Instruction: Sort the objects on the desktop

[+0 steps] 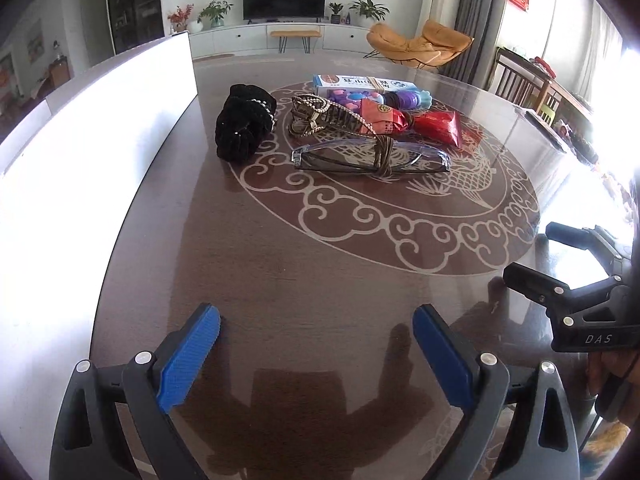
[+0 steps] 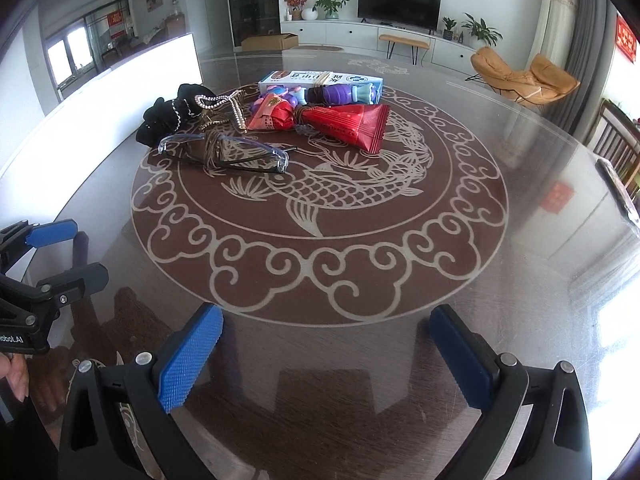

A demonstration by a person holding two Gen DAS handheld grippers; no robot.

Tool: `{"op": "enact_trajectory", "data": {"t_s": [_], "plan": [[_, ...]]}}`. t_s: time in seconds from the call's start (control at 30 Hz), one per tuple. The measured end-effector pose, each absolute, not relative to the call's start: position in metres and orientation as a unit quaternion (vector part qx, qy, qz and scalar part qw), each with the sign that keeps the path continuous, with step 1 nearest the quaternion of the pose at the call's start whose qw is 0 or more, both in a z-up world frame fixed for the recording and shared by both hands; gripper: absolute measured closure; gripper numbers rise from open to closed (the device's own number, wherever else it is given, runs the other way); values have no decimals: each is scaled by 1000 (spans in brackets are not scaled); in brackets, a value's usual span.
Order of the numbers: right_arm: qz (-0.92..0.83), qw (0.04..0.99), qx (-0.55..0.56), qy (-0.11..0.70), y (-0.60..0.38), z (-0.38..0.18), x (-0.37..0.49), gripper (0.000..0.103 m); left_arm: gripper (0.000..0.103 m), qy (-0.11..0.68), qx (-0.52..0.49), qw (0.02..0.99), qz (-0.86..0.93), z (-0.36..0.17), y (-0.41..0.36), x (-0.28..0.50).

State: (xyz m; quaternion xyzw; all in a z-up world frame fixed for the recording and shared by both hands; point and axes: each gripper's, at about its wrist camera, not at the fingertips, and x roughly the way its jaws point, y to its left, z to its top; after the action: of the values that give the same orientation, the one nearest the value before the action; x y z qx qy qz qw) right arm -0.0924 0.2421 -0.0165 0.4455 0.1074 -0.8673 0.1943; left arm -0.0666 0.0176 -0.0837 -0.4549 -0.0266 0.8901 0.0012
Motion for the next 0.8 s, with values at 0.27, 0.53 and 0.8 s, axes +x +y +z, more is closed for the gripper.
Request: {"op": "enact_trajectory", "data": {"t_s": [0.27, 0.53, 0.8], "plan": [[-867, 194, 445, 107, 242, -16, -92, 0, 2, 2, -454, 0, 891, -86, 27, -67], [-867, 194, 445, 107, 242, -16, -93, 0, 0, 6, -457, 4, 890, -87, 29, -69], [-867, 194, 445, 107, 242, -16, -92, 0, 0, 6, -456, 4, 890, -86, 29, -69]]}}
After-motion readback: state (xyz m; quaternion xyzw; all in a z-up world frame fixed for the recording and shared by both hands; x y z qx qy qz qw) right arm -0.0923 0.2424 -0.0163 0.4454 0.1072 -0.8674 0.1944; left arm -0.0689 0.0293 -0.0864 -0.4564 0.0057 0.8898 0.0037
